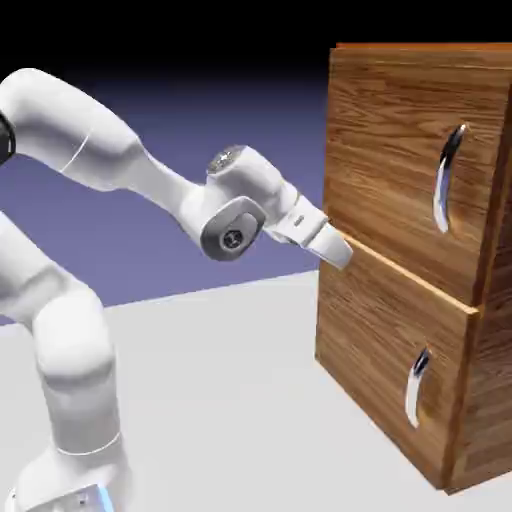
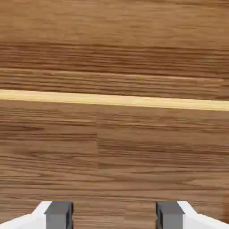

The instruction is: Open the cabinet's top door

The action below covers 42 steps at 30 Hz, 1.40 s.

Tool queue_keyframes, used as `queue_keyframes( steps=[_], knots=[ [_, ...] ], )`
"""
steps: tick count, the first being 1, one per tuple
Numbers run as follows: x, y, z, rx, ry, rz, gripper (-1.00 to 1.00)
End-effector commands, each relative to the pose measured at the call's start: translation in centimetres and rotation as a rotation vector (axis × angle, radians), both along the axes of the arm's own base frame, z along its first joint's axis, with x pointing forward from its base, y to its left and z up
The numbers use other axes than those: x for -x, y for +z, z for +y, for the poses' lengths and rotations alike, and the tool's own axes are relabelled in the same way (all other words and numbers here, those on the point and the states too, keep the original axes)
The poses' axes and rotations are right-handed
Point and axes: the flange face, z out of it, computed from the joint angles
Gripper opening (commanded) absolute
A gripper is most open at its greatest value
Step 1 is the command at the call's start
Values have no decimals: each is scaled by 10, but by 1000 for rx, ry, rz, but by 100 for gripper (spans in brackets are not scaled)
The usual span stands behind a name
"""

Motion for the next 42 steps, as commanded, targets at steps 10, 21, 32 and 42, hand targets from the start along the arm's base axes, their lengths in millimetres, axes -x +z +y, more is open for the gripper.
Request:
queue_keyframes(
  steps=[10, 21, 32, 42],
  knots=[
    [5, 77, 4, 20, 45, -196, 0],
    [23, 138, -15, 21, 68, -397, 0],
    [37, 166, -57, 2, 64, -566, 0],
    [36, 159, -111, -26, 44, -677, 0]
  ],
)
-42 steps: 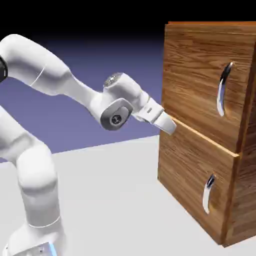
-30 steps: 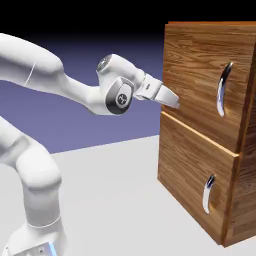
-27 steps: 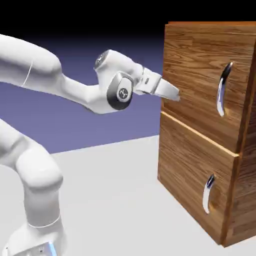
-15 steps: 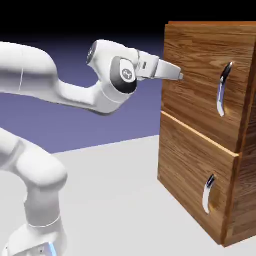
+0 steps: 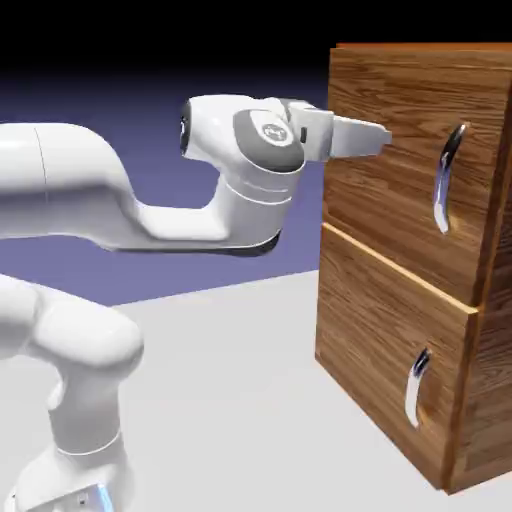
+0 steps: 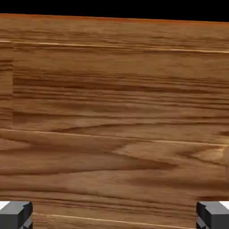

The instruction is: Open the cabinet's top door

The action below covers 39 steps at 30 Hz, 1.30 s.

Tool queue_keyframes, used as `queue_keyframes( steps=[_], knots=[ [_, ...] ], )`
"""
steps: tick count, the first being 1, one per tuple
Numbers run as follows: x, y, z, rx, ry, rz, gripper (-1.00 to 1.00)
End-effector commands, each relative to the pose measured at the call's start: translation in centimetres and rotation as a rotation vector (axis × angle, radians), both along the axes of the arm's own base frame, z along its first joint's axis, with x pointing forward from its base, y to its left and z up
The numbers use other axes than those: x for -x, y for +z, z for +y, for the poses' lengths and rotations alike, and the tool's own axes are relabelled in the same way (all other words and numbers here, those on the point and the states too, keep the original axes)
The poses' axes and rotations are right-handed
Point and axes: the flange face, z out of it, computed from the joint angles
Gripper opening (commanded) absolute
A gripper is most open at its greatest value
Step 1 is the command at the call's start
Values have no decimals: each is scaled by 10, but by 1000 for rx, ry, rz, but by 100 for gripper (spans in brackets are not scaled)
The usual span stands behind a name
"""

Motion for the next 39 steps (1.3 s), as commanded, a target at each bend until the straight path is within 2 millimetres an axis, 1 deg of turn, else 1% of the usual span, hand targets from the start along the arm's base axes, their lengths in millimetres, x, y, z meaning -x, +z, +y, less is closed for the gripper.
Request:
queue_keyframes(
  steps=[1, 7, 13, 14, 15, 20, 21, 22, 31, 35, 39],
  knots=[
    [-1, -3, -6, -4, -1, -8, 0],
    [-11, -25, -41, -28, -10, -48, 0],
    [-26, -59, -76, -50, -18, -68, 0],
    [-29, -66, -81, -53, -19, -69, 0],
    [-29, -66, -81, -53, -19, -69, 0],
    [-79, -66, -79, -53, -19, -69, 0],
    [-79, -66, -79, -53, -19, -69, -100],
    [-79, -66, -79, -53, -19, -69, -100],
    [-5, -66, -47, -46, -210, -74, -100],
    [27, -66, -28, -43, -298, -76, -100],
    [58, -66, -5, -40, -392, -79, -100]
  ],
)
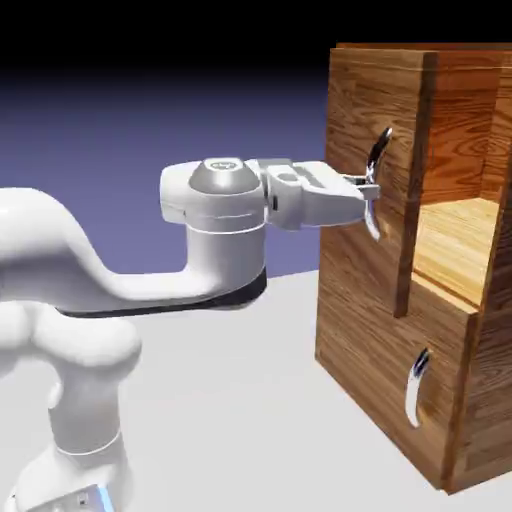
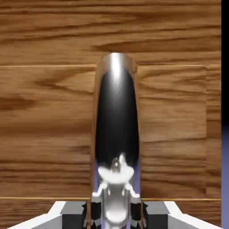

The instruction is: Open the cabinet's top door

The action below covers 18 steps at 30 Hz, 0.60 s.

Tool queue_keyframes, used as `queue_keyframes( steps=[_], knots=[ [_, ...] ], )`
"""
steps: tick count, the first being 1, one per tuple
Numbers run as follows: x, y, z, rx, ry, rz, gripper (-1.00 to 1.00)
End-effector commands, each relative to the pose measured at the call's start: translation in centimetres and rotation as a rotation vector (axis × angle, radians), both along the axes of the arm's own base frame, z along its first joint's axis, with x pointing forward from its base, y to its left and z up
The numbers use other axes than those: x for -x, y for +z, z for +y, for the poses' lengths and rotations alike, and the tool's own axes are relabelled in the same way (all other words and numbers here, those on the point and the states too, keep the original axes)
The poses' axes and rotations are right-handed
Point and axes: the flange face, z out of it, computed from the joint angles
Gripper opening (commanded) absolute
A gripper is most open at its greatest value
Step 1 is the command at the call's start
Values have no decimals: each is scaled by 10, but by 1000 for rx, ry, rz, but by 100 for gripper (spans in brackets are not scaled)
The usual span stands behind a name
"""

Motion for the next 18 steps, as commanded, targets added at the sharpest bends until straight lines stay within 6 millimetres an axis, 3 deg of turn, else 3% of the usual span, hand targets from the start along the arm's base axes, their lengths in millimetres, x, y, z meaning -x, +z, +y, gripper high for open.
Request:
queue_keyframes(
  steps=[1, 5, 12, 18],
  knots=[
    [7, 0, 6, 0, -24, 0, -100],
    [29, 0, 25, 3, -98, -6, -100],
    [30, 0, 27, 1, -100, -1, -100],
    [56, 0, 55, -1, -188, 0, -100]
  ],
)
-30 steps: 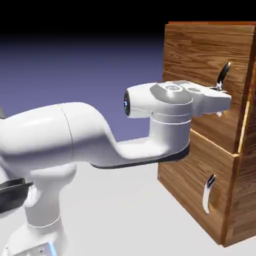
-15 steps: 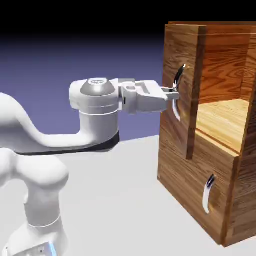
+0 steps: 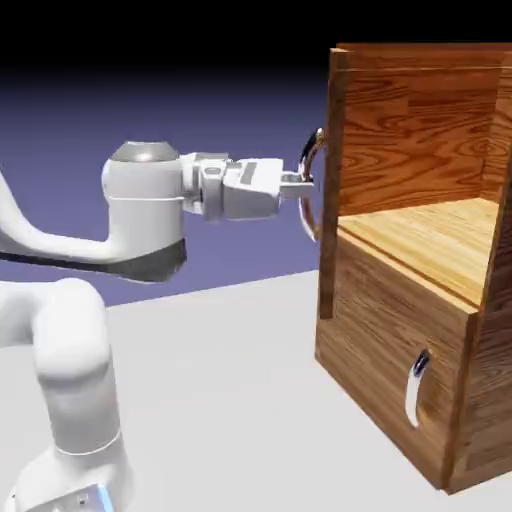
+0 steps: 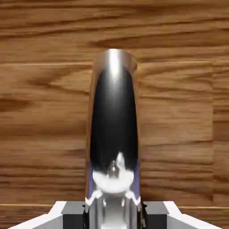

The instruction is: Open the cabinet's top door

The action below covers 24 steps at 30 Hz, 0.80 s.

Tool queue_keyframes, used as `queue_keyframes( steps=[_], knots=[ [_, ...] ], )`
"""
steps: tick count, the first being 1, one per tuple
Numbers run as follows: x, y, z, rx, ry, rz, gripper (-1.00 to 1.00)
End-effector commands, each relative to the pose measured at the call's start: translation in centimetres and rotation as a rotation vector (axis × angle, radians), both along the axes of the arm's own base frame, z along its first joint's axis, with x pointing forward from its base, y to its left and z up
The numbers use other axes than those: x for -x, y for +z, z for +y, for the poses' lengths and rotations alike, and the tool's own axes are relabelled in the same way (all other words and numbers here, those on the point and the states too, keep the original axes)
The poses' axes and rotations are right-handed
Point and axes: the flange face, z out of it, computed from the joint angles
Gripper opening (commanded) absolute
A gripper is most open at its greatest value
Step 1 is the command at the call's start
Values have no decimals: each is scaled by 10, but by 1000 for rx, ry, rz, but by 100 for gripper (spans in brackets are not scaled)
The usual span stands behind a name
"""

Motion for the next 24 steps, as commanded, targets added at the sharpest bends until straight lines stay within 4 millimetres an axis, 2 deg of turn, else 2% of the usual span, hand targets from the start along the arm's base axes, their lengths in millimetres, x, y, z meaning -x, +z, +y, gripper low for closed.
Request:
queue_keyframes(
  steps=[1, 12, 24],
  knots=[
    [3, -1, 4, 4, -14, 2, -100],
    [36, -1, 51, 4, -149, 2, -100],
    [72, -1, 124, 3, -344, 2, -100]
  ],
)
